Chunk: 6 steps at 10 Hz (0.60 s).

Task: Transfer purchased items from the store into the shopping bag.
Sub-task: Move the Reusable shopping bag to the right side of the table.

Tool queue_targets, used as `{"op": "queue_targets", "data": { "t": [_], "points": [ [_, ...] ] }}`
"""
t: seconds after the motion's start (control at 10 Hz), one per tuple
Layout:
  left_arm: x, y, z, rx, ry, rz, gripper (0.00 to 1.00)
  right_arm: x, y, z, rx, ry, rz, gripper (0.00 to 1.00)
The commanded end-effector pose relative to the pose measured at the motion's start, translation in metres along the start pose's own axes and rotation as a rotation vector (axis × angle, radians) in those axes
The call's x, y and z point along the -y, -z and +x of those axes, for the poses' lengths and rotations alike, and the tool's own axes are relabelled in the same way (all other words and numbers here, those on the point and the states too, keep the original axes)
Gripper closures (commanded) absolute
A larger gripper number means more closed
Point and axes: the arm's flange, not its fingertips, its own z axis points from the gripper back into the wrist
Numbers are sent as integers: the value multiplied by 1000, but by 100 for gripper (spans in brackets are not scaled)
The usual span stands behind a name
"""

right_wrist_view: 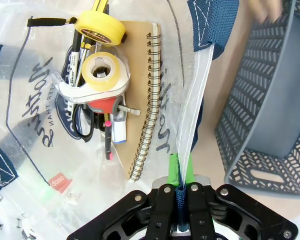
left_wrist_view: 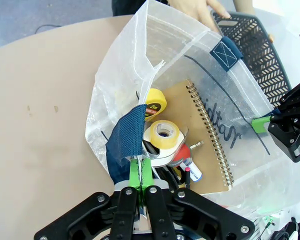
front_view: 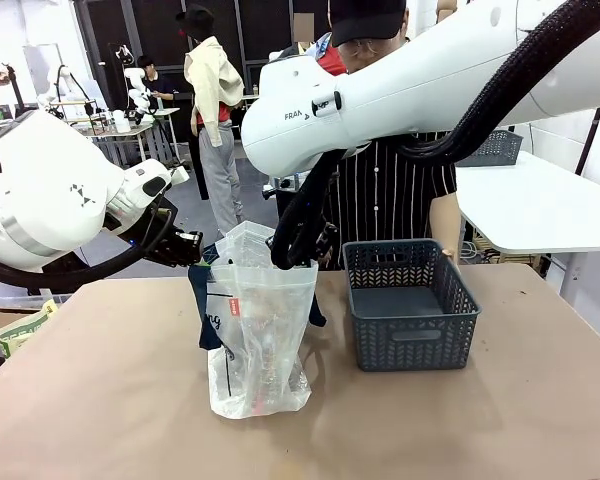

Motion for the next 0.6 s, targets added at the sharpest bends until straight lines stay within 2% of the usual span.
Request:
{"op": "queue_targets", "data": {
  "t": [0.0, 0.5],
  "points": [
    [-2, 0, 0, 6, -13, -14, 100, 2, -1, -3, 0, -2, -1, 100],
    [-2, 0, 0, 6, -13, -14, 100, 2, -1, -3, 0, -2, -1, 100]
  ]
}}
